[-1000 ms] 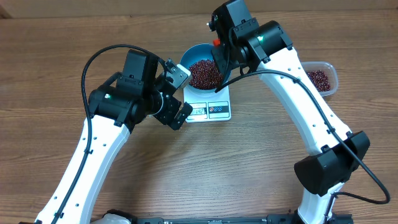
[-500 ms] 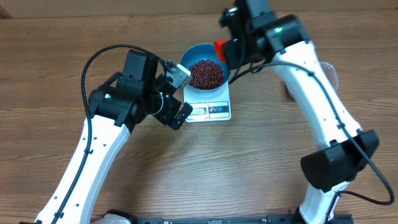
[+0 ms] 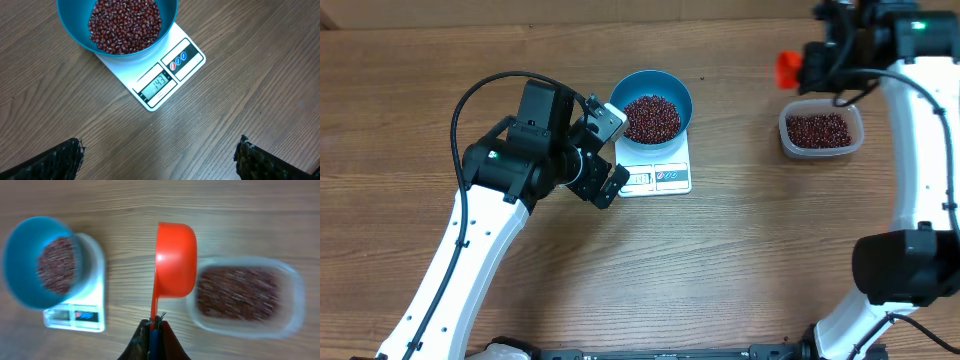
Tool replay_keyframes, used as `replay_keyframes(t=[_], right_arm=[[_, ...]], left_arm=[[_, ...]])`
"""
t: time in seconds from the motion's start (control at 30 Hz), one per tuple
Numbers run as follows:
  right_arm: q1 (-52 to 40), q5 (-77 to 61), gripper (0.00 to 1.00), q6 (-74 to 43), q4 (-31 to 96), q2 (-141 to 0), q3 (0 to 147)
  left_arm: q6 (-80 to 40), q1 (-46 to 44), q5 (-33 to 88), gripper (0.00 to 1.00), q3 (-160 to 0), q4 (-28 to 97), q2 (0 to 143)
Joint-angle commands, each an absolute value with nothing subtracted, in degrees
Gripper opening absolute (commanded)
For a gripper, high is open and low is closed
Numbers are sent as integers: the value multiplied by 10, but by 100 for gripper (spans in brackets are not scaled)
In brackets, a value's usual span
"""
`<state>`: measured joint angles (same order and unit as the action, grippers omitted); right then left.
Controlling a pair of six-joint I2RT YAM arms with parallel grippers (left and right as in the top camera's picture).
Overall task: Scoop item into bowl and weigh 150g on scale
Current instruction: 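Move the empty red cup back toward the bean container, then dip the red cup into the bean container and scoop a small amount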
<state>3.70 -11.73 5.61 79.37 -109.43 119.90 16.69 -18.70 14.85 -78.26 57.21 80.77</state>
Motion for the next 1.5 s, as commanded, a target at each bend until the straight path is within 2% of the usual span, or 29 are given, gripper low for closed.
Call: replay_keyframes(t=[0.0,0.2,0.6,1.0,1.47], right_arm=[[66,-60,4,58,799,-1075,1188],[81,26,4,44,775,-1075,1117],[81,110,4,26,709,-1103,1015],[81,93,4,26,697,-1175,1015],[81,-48,4,35,697,-1177,1015]], left_arm=[[163,-184,159,99,-794,570,802],[163,-184,159,100,-794,570,802],[163,-184,159,99,-794,570,802],[163,-184,159,100,-794,570,802],[163,-184,159,99,-794,570,802]])
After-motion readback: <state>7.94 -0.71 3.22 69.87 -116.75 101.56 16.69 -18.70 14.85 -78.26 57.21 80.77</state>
